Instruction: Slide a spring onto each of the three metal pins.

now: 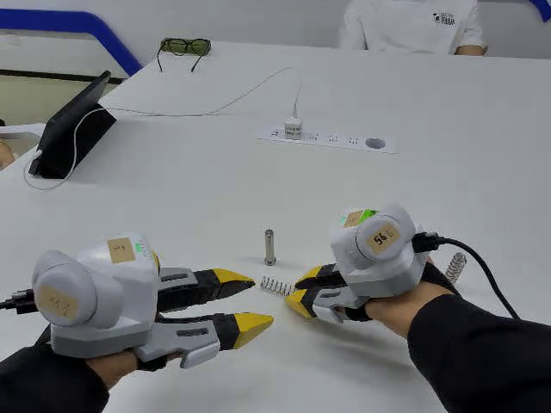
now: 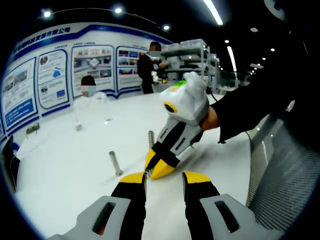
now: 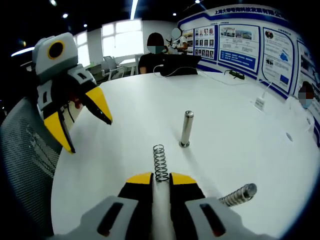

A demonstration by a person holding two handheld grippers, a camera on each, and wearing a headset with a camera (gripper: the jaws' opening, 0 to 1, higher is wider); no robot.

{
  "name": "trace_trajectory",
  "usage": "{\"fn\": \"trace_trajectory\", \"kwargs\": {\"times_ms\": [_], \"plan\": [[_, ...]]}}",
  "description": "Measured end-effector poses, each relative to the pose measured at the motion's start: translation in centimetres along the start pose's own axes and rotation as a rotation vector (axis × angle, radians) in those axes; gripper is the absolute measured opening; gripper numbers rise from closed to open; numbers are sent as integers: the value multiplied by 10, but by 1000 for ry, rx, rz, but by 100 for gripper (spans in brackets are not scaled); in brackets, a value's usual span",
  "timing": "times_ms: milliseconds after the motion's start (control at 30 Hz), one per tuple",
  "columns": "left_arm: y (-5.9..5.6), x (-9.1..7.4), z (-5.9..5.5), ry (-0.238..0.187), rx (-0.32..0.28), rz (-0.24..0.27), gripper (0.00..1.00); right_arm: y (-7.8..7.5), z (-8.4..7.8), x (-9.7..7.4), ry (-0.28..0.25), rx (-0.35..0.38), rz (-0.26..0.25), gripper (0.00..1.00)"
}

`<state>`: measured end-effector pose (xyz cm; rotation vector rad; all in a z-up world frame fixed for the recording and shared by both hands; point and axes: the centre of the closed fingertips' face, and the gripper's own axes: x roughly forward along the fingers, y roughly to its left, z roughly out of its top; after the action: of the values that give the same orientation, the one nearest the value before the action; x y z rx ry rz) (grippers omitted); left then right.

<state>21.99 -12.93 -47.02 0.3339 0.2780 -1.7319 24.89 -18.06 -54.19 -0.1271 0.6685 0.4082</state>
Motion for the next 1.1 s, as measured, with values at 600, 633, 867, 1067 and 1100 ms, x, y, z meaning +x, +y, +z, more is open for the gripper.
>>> {"fn": "trace_trajectory", "kwargs": {"times_ms": [600, 633, 867, 1067, 1100], "plan": [[1, 1, 1, 6, 10, 0, 29, 3, 8, -18, -8, -32, 6, 12], [1, 1, 1, 5, 11, 0, 29, 4, 8, -20, -7, -36, 8, 12], [1, 2, 3, 8, 21, -6, 30, 11, 14, -42, -18, -55, 31, 12], [-1, 3, 5, 6, 27, -14, 30, 19, 18, -58, -14, -88, 67, 12], [-1, 4, 6, 6, 29, -17, 30, 21, 20, -62, -18, -92, 73, 12]]}}
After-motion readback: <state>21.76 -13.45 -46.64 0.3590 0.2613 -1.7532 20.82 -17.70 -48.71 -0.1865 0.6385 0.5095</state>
